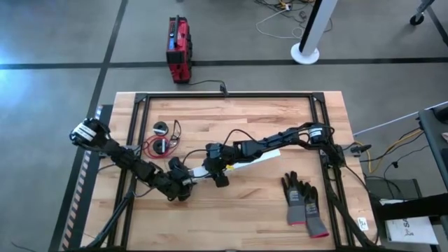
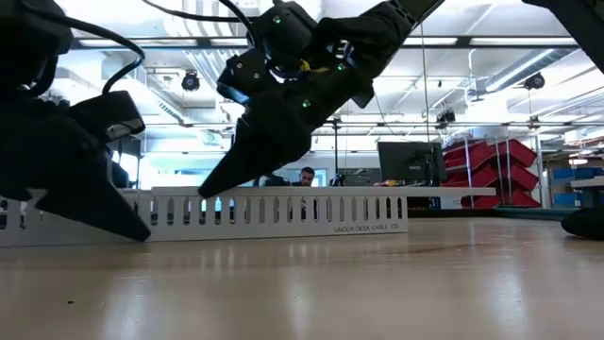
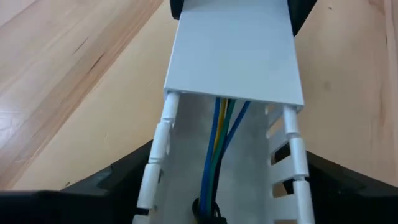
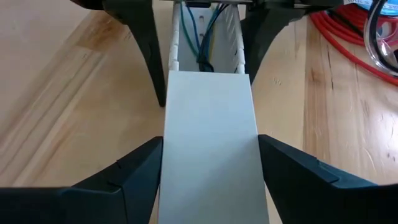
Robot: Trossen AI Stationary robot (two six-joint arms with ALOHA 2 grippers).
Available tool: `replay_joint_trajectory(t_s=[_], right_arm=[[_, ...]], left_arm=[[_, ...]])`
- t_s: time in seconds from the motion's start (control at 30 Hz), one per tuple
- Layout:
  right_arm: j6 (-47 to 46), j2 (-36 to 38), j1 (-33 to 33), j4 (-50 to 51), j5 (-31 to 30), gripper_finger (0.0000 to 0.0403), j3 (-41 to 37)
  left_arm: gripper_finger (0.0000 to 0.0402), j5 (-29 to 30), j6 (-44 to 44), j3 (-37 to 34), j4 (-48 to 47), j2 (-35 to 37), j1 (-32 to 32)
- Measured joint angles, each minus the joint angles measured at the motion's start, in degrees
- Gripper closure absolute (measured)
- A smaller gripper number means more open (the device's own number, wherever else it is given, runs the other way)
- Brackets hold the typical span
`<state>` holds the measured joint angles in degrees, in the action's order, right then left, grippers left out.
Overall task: Ziptie cables
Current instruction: Close the white cable duct lid
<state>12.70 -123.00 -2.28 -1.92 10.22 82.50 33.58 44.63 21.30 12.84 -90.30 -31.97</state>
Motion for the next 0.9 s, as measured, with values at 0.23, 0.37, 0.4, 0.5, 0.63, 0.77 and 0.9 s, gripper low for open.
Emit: replay_joint_trajectory(t_s=[0.23, 0.37, 0.4, 0.5, 0.63, 0.77, 0.9], right_arm=[[-0.10, 0.00, 0.04, -0.83, 0.10, 0.0155, -0.28], [-0.21, 0.00, 0.04, -1.06, 0.26, 0.0144, -0.28], [-0.21, 0.00, 0.04, -1.04, 0.26, 0.0142, -0.28], [-0.35, 0.00, 0.04, -1.12, 0.20, 0.0138, -0.28], [-0.87, 0.00, 0.04, -1.18, 0.22, 0.0136, -0.31], [-1.05, 0.00, 0.04, -1.26, 0.20, 0.0142, -0.70], [-1.10, 0.00, 0.04, -2.04, 0.15, 0.0150, -1.90]], left_arm=[[0.0139, -3.27, -6.02, 1.42, -7.56, 7.15, -0.28], [0.0121, -6.03, -7.78, 4.09, -19.18, 13.56, -0.41], [0.0114, -6.15, -7.49, 5.26, -22.77, 15.39, -0.40], [0.0096, -6.98, -4.75, 8.74, -35.19, 19.54, -0.76], [0.0089, -6.66, -1.22, 12.19, -44.22, 24.89, -2.52], [0.0091, -6.30, 3.32, 10.74, -45.74, 28.16, -5.57], [0.0091, -5.65, 10.47, 7.31, -47.09, 28.11, -7.92]])
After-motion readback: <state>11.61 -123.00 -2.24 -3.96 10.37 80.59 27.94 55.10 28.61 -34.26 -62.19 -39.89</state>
